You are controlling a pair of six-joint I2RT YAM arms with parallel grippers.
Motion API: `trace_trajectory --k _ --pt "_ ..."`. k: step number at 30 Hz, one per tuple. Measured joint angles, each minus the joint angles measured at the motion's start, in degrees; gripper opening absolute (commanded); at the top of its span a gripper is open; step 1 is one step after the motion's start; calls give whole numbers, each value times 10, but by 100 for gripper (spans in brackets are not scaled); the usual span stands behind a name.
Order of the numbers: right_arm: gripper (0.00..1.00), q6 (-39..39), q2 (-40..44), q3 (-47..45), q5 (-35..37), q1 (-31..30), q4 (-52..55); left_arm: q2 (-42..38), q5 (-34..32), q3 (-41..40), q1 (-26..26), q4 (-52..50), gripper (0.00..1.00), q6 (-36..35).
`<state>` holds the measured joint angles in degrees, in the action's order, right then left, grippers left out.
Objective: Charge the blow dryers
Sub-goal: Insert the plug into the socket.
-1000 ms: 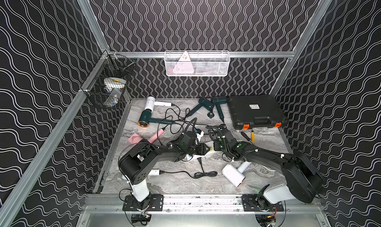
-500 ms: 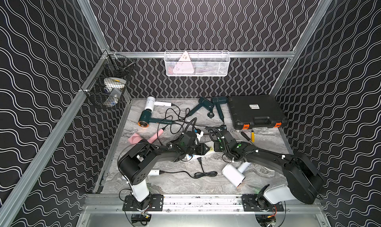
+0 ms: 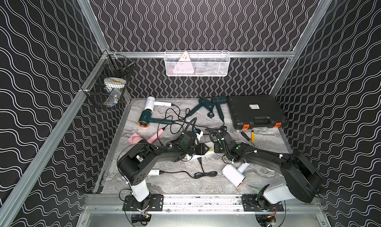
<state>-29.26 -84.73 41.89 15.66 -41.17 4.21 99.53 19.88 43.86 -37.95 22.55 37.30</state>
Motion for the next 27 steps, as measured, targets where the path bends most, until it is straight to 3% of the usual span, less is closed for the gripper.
trace_trajectory --k 8,19,23,27 --pt "0 -16 -20 7 1 0 2 -5 -5 0 0 -5 41 -2" --pt "0 -25 -78 82 14 0 46 -62 -20 -12 0 -28 47 -26" --pt "23 -29 -71 104 9 0 96 -101 -38 -21 0 -37 55 -33" --pt "37 -28 -50 134 -5 0 189 -147 -66 -35 0 -50 70 -46"
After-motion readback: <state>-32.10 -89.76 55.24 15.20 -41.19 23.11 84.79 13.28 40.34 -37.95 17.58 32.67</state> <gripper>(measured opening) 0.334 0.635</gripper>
